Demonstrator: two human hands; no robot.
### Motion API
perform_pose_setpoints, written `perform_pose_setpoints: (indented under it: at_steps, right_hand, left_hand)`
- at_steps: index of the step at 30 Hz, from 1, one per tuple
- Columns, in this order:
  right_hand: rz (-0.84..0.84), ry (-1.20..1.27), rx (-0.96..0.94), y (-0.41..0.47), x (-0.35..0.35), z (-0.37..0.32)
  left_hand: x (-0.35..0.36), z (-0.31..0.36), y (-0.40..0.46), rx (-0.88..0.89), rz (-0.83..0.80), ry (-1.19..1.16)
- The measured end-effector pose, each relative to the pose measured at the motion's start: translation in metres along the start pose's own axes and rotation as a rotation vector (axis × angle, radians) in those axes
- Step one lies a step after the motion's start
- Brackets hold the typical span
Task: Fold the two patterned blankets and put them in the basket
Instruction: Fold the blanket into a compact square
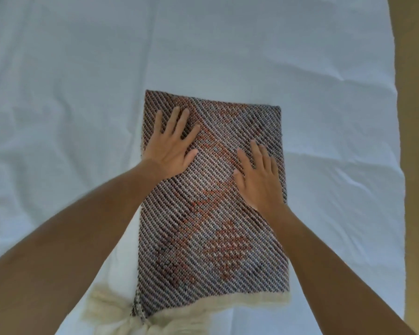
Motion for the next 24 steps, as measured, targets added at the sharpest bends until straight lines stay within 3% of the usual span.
perform_pose_setpoints:
  at_steps: [11,17,24]
  right_hand:
    - [0.15,-0.06,-0.049,0.115,0.007,0.057]
    - [-0.088,-0.041,-0.114,0.161,-0.015,0.062]
    - [-0.072,-0.127,-0.116,0.143,-0.039,0.062]
  left_hand:
    - [0.016,-0.025,0.055,-0.168,0.038,-0.12]
    - [-0.022,-0.046,0.092,-0.177,-0.114,-0.127]
    - [-0.057,-0.042,0.08,-0.131,-0.205,-0.16]
Point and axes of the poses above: each hand's wrist, its own y-axis towards the middle knuckle, its own x-axis out of the palm, z = x × y, the point moved 4 cm from there along y, towards the middle knuckle, and after that the axes turned 13 degrees about -y, right-handed, at the moved point
